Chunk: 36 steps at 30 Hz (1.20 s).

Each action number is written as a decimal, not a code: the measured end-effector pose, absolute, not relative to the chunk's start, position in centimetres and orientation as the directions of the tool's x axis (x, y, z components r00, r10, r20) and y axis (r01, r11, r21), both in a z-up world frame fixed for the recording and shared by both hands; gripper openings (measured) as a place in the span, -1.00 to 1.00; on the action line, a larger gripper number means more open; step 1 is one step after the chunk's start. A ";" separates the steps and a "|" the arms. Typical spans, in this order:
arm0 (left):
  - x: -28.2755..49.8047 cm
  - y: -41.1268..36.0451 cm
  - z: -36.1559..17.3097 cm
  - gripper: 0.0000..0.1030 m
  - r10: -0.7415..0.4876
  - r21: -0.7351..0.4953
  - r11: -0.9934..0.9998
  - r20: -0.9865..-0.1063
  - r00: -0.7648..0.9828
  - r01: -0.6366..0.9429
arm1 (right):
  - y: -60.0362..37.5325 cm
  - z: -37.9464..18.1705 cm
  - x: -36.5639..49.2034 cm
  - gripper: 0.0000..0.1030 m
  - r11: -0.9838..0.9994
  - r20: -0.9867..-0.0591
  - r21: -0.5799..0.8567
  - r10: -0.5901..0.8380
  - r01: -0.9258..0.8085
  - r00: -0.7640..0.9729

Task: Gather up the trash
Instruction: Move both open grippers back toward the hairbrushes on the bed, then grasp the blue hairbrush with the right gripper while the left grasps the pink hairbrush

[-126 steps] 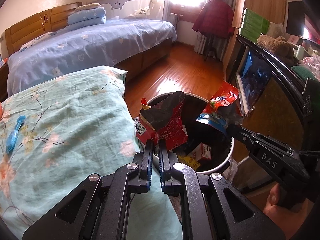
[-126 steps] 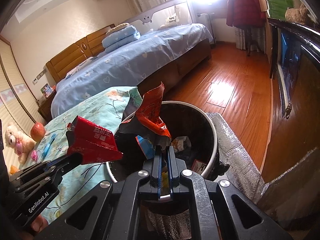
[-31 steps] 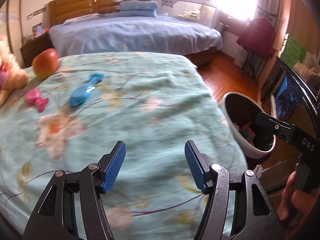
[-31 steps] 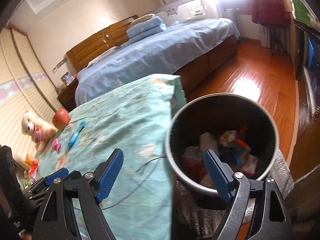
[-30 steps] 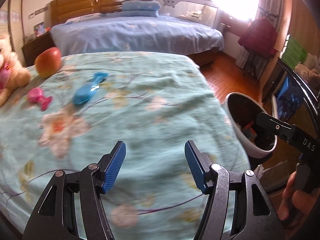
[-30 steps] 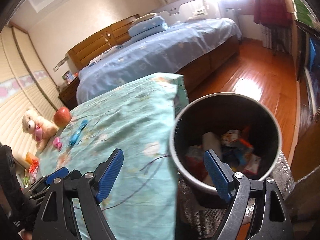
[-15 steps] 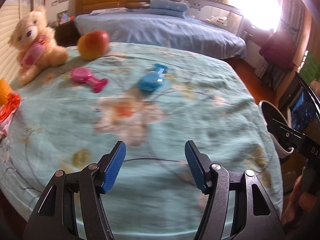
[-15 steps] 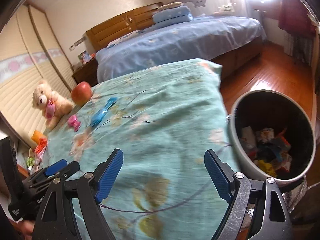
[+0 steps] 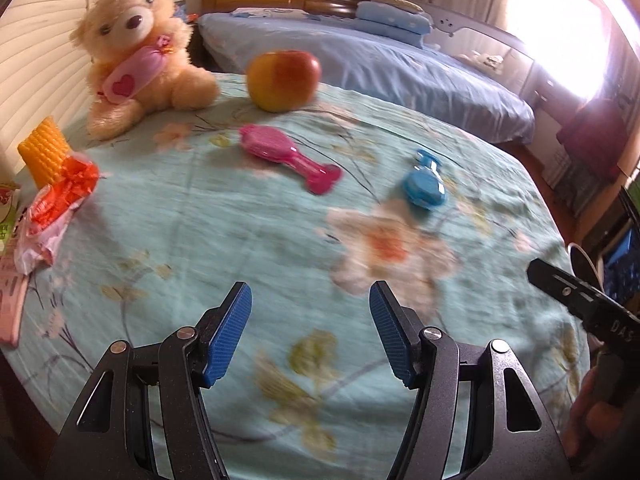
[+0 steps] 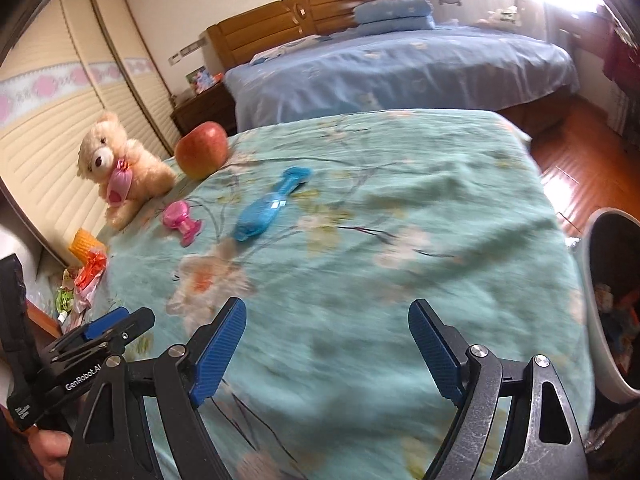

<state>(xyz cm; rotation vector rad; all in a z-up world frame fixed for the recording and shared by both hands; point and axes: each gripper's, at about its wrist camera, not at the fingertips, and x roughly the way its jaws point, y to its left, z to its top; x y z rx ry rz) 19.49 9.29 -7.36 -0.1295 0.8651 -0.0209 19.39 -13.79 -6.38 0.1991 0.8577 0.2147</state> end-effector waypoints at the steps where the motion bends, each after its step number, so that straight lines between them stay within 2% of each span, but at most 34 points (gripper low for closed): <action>1: 19.8 9.6 -7.3 0.21 -0.067 -0.120 0.992 -0.757 0.650 -0.037 | -13.2 -6.5 19.8 0.65 0.960 -0.728 0.255 0.268 -0.114 0.631; 16: 30.7 11.7 -8.3 0.29 -0.123 -0.185 0.982 -0.787 0.604 -0.041 | -10.4 -8.2 24.5 0.58 0.957 -0.745 0.263 0.280 -0.120 0.605; 19: 32.2 11.2 -8.9 0.28 -0.062 -0.119 0.991 -0.797 0.601 -0.057 | -10.7 -8.2 24.9 0.52 0.958 -0.744 0.264 0.277 -0.114 0.608; 21: 32.4 10.9 -9.0 0.14 -0.036 -0.085 0.995 -0.793 0.608 -0.052 | -10.6 -8.1 25.3 0.49 0.958 -0.744 0.265 0.278 -0.114 0.608; 23: 32.1 10.9 -8.8 -0.48 -0.063 -0.092 0.996 -0.786 0.615 -0.015 | -10.3 -8.0 25.8 0.47 0.956 -0.742 0.268 0.285 -0.121 0.607; 25: 31.4 10.9 -8.7 -0.65 -0.072 -0.072 0.997 -0.782 0.619 0.026 | -9.6 -8.1 26.4 0.41 0.954 -0.743 0.266 0.294 -0.138 0.601; 31: 27.7 11.5 -8.3 -0.71 -0.144 -0.098 0.989 -0.781 0.608 0.108 | -7.0 -8.5 28.2 0.24 0.959 -0.748 0.222 0.282 -0.173 0.601; 32: 27.0 11.5 -8.3 -0.71 -0.159 -0.108 0.987 -0.783 0.601 0.119 | -6.6 -8.5 28.4 0.15 0.962 -0.751 0.206 0.273 -0.178 0.602; 33: 26.3 11.4 -8.3 -0.71 -0.170 -0.115 0.985 -0.783 0.598 0.130 | -6.0 -8.5 28.5 -0.08 0.966 -0.755 0.180 0.258 -0.188 0.603; 34: 25.6 11.3 -8.3 -0.71 -0.177 -0.118 0.983 -0.782 0.597 0.138 | -5.8 -8.6 28.6 -0.21 0.967 -0.757 0.165 0.250 -0.194 0.604; 36: 24.7 10.9 -8.3 -0.72 -0.189 -0.122 0.981 -0.782 0.594 0.150 | -5.7 -8.5 28.4 -0.31 0.966 -0.755 0.161 0.252 -0.200 0.606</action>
